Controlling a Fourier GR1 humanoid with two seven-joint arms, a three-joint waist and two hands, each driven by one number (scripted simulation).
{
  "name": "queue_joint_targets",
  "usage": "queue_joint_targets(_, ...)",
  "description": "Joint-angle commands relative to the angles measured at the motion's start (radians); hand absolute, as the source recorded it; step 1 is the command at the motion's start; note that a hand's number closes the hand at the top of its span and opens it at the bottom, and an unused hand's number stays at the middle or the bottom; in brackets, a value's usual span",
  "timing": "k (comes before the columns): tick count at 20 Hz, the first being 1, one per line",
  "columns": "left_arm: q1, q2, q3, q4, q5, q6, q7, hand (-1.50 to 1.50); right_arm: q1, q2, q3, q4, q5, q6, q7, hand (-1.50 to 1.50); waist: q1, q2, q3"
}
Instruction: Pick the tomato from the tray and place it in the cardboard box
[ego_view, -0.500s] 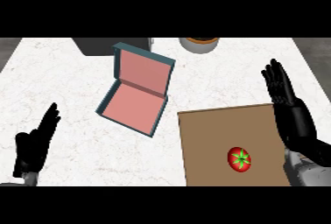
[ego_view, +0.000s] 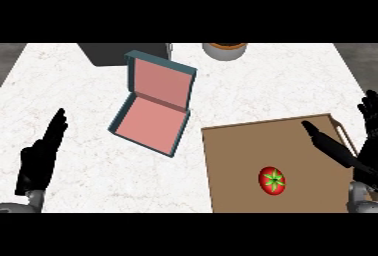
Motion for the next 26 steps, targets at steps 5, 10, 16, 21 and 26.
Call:
queue_joint_targets(5, 0.035, -0.052, -0.056, -0.076, -0.058, 0.028, 0.023, 0.00, 0.220, 0.250, 0.075, -0.160, 0.241, -0.386, 0.016, -1.50, 0.047, -0.005, 0.007)
queue_joint_targets(10, 0.010, -0.004, -0.031, -0.118, -0.054, 0.020, 0.083, 0.00, 0.367, 0.061, 0.119, -0.154, 0.444, -0.186, 0.295, -1.50, 0.045, -0.003, 0.003)
queue_joint_targets(16, -0.004, -0.035, -0.060, -0.120, -0.082, 0.038, 0.082, 0.00, 0.476, -0.071, 0.197, -0.296, 0.556, 0.119, 0.588, -1.50, 0.052, 0.003, -0.002)
queue_joint_targets(21, 0.016, -0.021, -0.051, -0.139, -0.067, 0.011, 0.083, 0.00, 0.510, -0.160, 0.263, -0.467, 0.556, 0.387, 0.861, -1.50, 0.070, 0.001, 0.001)
queue_joint_targets(26, -0.038, -0.062, -0.078, -0.145, -0.102, 0.038, 0.135, 0.00, 0.290, -0.096, 0.365, -0.516, 0.592, 0.579, 1.207, -1.50, 0.083, 0.004, 0.006)
